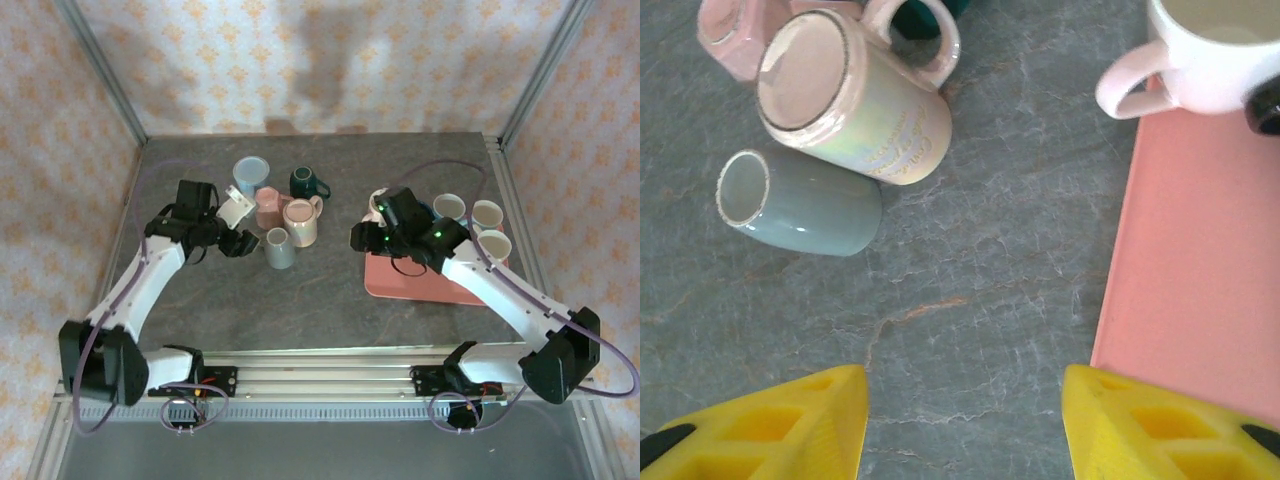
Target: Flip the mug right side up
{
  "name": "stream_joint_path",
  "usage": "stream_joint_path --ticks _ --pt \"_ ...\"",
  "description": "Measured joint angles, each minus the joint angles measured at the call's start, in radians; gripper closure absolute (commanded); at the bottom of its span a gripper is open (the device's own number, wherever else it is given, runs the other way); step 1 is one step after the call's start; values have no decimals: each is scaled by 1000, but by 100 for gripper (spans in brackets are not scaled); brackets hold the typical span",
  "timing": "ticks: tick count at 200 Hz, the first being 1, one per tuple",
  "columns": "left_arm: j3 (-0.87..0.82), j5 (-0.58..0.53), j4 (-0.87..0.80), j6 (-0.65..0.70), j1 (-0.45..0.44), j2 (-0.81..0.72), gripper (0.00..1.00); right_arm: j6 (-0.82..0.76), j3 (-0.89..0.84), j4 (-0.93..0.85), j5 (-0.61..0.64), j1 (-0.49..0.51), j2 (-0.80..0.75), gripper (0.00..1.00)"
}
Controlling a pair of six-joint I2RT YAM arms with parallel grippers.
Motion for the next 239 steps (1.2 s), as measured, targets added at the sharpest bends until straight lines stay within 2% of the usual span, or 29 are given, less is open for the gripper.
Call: stream_joint_path --ticks 36,87,143,193,239 --pt "93 20 -28 241 10 190 37 -120 -26 26 -35 -9 -2 45" --pt "107 24 -23 525 11 228 37 -179 -37 70 -135 -104 -2 46" --pt "222 21 -71 811 10 328 43 -180 -55 109 -212 -135 10 45" --pt "257 14 -123 968 -19 389 41 -189 -36 107 -254 -148 54 45" --pt "269 -10 -164 1027 -55 422 43 -192 -1 107 -261 -161 61 46"
